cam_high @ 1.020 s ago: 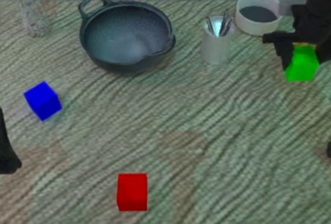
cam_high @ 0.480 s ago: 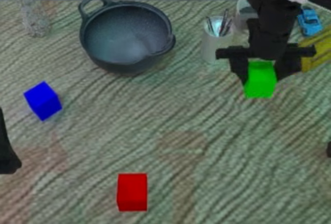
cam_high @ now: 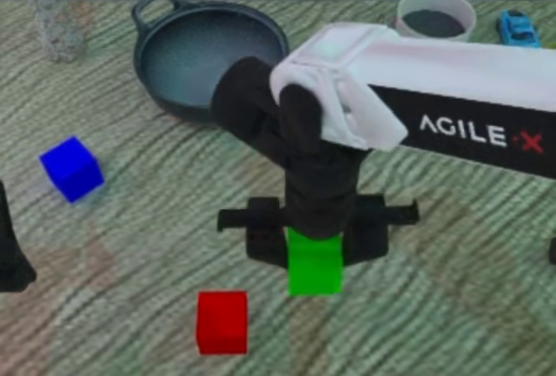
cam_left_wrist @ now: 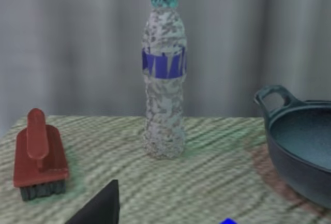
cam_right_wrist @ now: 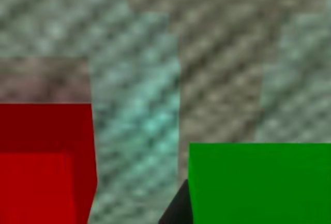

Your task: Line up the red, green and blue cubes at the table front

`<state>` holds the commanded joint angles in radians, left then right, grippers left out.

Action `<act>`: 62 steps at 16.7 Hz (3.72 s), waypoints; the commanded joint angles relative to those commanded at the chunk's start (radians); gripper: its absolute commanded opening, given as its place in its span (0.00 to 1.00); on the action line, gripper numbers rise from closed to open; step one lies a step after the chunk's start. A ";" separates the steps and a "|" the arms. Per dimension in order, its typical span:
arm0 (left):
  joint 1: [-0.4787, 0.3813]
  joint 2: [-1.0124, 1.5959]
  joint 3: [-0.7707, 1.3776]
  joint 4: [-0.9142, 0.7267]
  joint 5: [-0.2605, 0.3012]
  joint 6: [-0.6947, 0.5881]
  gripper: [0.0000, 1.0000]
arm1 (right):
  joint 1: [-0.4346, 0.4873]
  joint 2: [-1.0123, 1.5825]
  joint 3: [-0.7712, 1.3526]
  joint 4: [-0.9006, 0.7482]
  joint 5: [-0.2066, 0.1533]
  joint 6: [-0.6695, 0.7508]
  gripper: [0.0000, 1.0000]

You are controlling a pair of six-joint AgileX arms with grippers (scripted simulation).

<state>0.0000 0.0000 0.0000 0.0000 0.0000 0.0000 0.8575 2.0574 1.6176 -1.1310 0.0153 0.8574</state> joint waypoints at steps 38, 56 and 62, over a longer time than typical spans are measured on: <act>0.000 0.000 0.000 0.000 0.000 0.000 1.00 | 0.070 0.041 -0.214 0.267 0.004 0.071 1.00; 0.000 0.000 0.000 0.000 0.000 0.000 1.00 | 0.074 -0.046 -0.060 0.022 0.003 0.071 1.00; -0.006 0.144 0.141 -0.094 0.003 0.063 1.00 | 0.005 -0.201 -0.173 0.096 0.054 -0.009 1.00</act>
<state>-0.0057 0.1443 0.1414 -0.0937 0.0027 0.0633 0.8623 1.8567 1.4446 -1.0345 0.0688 0.8482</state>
